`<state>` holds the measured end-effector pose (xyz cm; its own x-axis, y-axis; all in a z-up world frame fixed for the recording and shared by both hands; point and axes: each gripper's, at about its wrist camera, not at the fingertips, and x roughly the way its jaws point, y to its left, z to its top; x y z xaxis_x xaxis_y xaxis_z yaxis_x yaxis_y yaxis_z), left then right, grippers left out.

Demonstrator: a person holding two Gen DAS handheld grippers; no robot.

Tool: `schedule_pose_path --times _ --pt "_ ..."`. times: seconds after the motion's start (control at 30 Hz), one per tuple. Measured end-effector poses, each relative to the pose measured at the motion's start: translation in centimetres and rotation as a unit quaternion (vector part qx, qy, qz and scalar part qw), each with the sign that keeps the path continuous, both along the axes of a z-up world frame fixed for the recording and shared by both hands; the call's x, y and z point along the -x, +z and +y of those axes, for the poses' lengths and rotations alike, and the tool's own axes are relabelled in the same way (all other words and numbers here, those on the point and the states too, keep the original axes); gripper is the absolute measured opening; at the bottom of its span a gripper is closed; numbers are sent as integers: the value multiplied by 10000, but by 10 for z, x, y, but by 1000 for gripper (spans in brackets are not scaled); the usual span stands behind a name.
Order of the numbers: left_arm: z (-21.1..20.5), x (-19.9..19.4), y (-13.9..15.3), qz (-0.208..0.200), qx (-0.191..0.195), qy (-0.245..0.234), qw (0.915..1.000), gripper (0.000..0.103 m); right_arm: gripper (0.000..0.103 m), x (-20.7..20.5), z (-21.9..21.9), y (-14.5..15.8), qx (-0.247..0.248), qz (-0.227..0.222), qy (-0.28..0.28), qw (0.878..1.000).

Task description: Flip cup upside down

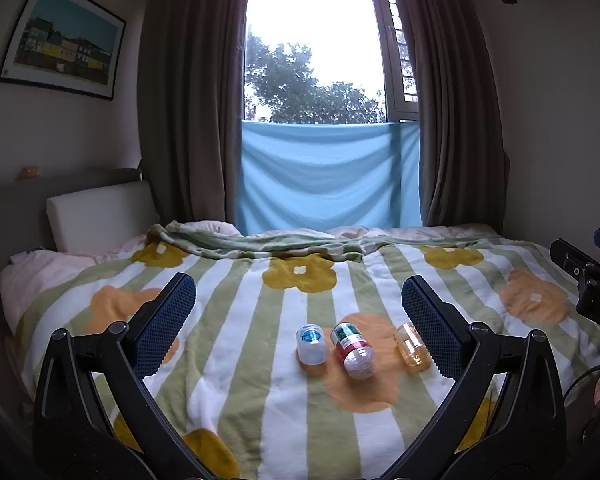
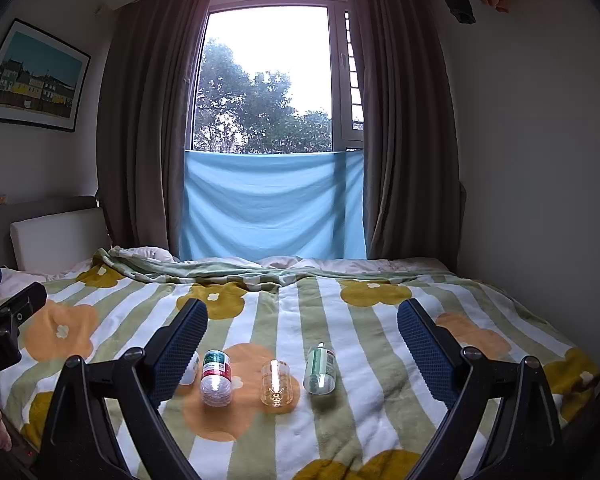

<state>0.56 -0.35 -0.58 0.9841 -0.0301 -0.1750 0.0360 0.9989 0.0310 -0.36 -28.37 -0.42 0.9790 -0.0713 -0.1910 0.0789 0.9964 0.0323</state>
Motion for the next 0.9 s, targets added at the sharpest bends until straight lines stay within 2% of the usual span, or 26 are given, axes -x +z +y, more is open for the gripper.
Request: schedule_pose_path --times 0.9 --pt "-4 -3 -4 62 42 -5 10000 103 95 -4 -3 -2 -10 33 9 10000"
